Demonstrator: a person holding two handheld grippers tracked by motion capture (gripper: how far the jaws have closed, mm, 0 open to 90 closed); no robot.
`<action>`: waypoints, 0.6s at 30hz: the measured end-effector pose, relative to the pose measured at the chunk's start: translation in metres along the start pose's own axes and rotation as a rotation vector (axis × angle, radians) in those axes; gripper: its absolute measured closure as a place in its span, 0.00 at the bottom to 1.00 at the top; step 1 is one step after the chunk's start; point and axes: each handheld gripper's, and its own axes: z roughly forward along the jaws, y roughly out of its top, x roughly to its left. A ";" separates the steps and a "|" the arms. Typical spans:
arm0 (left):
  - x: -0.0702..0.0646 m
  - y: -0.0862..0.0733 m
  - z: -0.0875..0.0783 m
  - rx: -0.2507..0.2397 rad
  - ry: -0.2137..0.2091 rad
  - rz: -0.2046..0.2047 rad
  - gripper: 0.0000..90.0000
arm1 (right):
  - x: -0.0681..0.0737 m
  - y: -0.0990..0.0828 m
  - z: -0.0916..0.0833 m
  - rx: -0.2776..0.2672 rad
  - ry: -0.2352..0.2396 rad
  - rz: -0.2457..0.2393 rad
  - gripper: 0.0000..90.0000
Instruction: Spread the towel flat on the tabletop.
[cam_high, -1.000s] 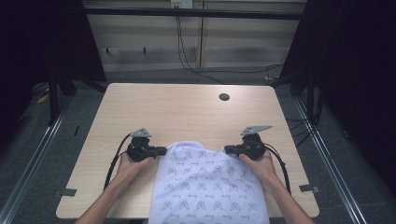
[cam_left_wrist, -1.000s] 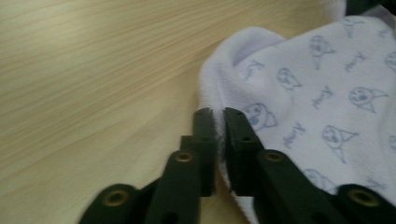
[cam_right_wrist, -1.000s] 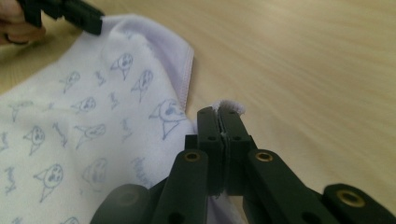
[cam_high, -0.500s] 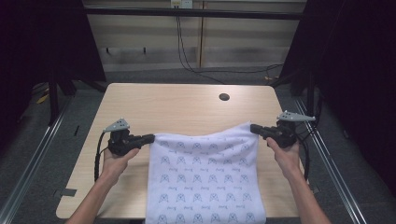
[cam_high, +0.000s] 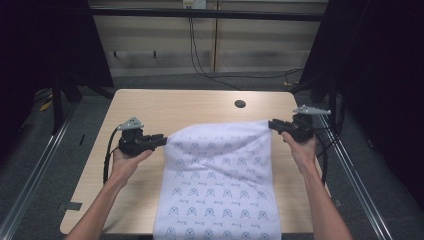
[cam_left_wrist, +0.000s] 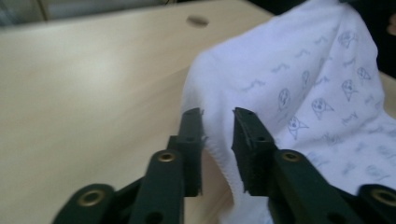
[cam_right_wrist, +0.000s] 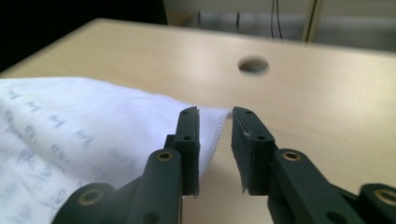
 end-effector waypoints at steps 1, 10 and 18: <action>0.003 -0.006 0.000 0.005 0.008 -0.007 0.75 | -0.004 -0.008 0.001 0.014 -0.002 0.013 0.74; -0.010 -0.022 0.012 0.061 -0.077 0.014 0.76 | 0.018 -0.037 -0.012 0.085 0.074 -0.047 0.72; -0.023 -0.044 0.044 0.191 -0.071 0.090 0.77 | 0.051 -0.079 0.003 0.233 0.192 -0.103 0.70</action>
